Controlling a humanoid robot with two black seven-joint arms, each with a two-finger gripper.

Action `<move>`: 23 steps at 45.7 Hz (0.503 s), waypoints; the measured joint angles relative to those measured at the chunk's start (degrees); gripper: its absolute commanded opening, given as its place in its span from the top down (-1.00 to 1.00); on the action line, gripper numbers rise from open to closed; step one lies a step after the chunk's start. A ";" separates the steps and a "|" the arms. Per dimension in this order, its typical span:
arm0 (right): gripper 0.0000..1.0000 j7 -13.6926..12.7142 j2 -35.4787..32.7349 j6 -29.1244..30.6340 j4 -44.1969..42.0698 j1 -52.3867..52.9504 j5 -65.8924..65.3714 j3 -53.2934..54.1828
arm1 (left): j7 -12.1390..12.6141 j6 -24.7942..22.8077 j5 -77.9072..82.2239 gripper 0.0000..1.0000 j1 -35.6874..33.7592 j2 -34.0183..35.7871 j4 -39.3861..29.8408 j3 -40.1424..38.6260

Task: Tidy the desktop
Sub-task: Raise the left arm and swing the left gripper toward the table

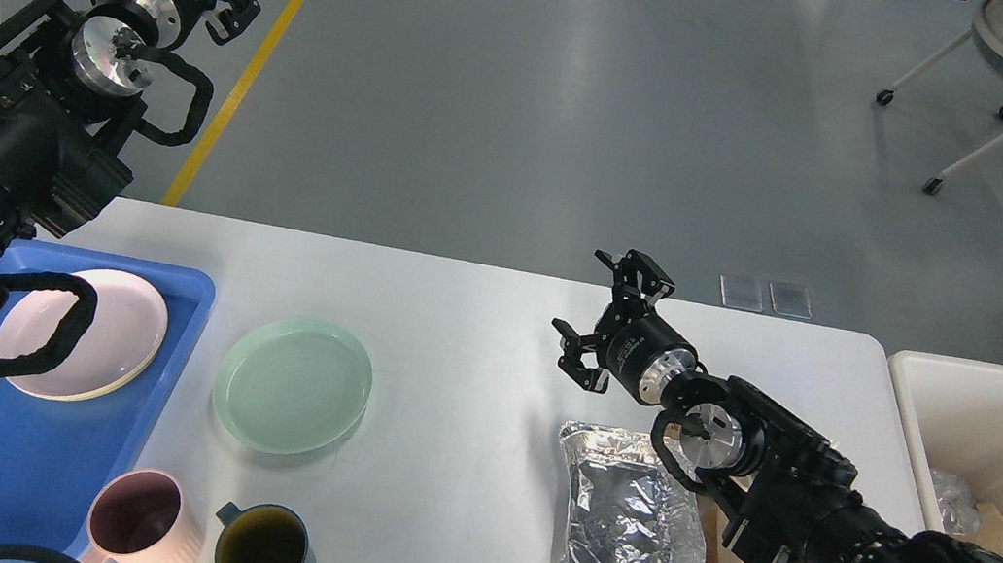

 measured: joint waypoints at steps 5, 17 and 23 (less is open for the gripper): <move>-1.00 0.00 0.00 0.00 0.01 0.00 0.00 0.00 | 0.54 -0.04 0.00 -0.93 0.33 0.33 0.00 0.04; -1.00 0.00 0.00 0.00 0.00 0.00 0.00 0.00 | 4.62 -0.09 0.01 -0.94 0.15 0.37 0.00 0.02; -1.00 0.04 0.00 0.00 -0.02 0.00 0.00 -0.01 | 4.80 -0.05 0.01 -0.94 0.09 0.32 0.00 0.01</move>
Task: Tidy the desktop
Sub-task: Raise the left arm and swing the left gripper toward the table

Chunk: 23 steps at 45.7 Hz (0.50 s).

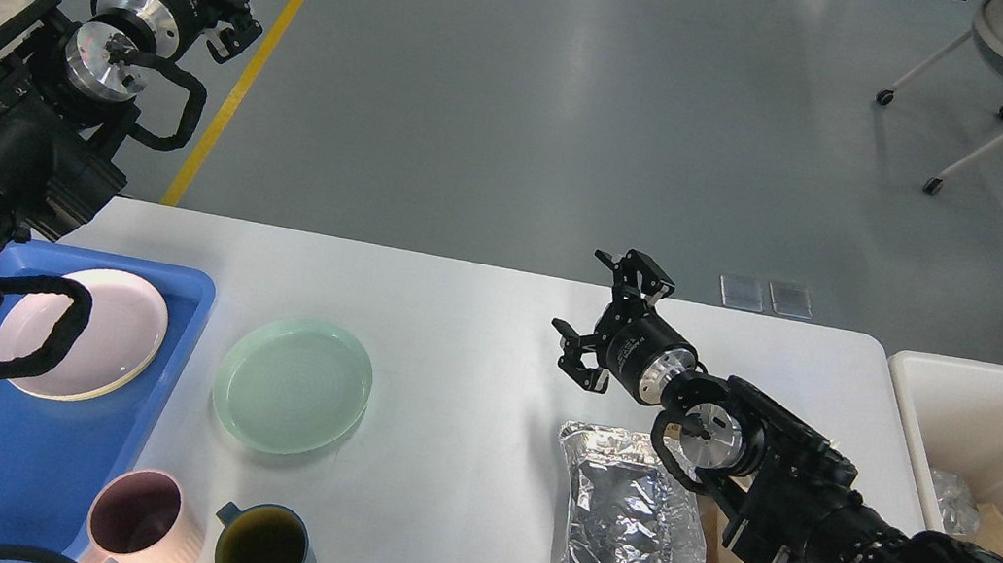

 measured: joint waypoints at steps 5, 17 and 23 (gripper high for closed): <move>-1.00 0.02 0.00 0.00 0.00 0.00 0.00 -0.02 | 0.00 0.04 0.00 -0.93 -0.22 -0.01 0.00 0.13; -1.00 0.02 0.00 0.00 0.00 0.00 0.00 -0.01 | 0.01 0.05 0.00 -0.94 -0.43 0.95 0.00 1.01; -1.00 0.02 0.00 0.00 0.00 0.00 0.00 -0.01 | -0.01 -0.14 0.14 -0.94 -0.80 1.00 0.00 1.15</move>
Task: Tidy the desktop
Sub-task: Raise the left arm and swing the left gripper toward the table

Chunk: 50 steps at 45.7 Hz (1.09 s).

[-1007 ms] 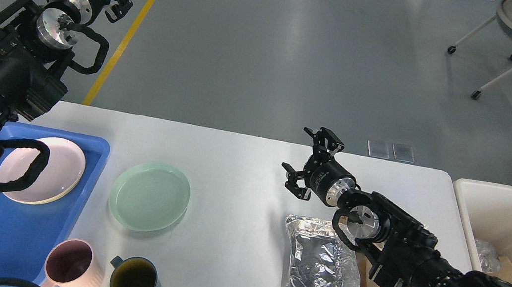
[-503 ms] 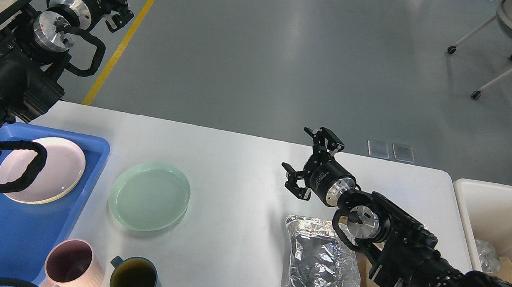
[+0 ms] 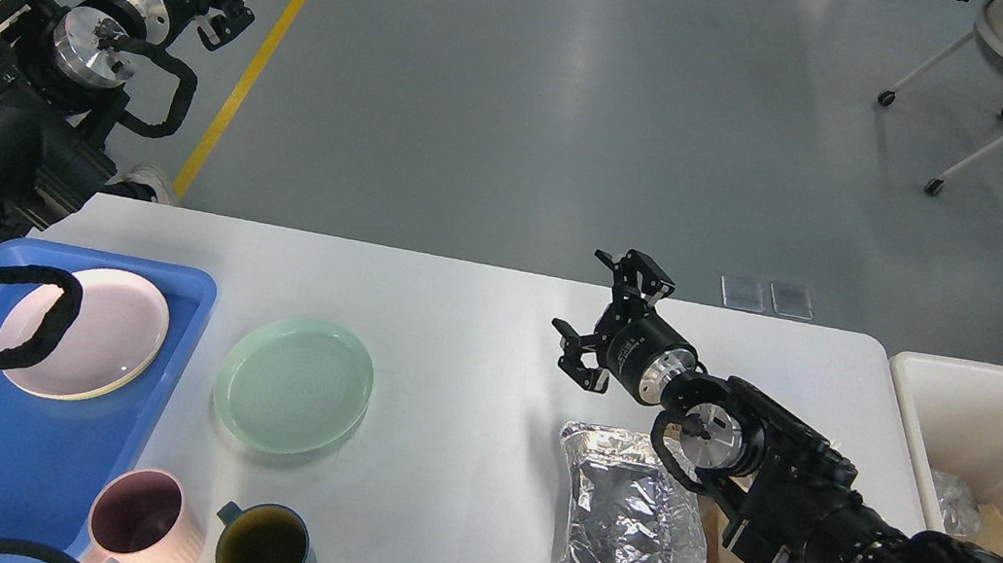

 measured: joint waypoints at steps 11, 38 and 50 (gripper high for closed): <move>-1.00 0.00 0.00 0.00 -0.02 0.00 0.00 0.01 | -0.31 -0.33 0.02 -0.94 -1.45 0.68 -0.24 0.07; -1.00 -0.05 0.00 0.00 -0.01 0.00 0.00 0.02 | -5.32 -0.24 8.55 -0.94 -2.16 5.27 -0.37 22.26; -1.00 -0.05 0.00 0.00 0.04 0.00 0.00 0.02 | -5.42 -0.26 8.65 -0.94 -4.48 5.23 -0.39 40.11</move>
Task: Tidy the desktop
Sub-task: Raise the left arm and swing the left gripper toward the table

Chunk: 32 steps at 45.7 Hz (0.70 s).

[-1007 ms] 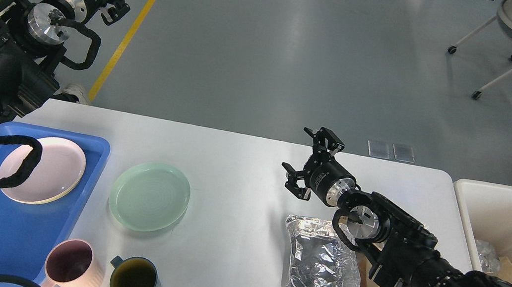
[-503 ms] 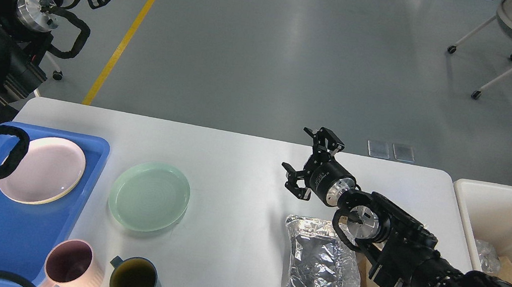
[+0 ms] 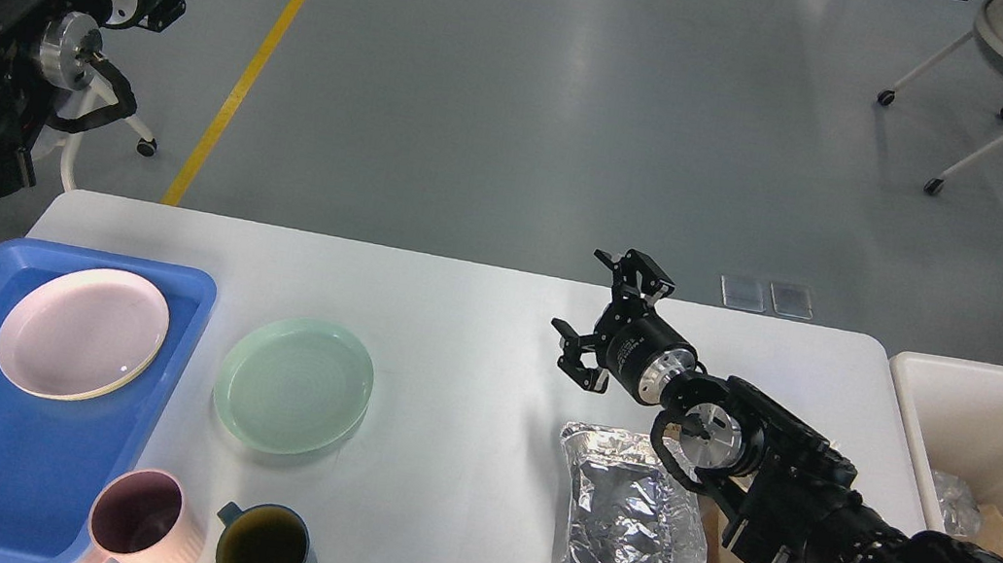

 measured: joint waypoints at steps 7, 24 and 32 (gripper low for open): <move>-1.00 0.01 0.00 0.00 -0.03 0.00 0.00 0.00 | 0.00 -0.50 0.00 -0.94 -1.31 0.00 -0.17 8.41; -1.00 0.04 0.00 0.00 -0.08 0.00 0.00 -0.02 | -0.12 -3.52 2.92 -0.94 -1.73 0.25 -0.95 33.22; -1.00 0.03 0.00 0.00 -0.08 0.00 0.00 -0.02 | -0.52 -3.78 5.12 -0.94 -4.42 0.97 -4.31 45.53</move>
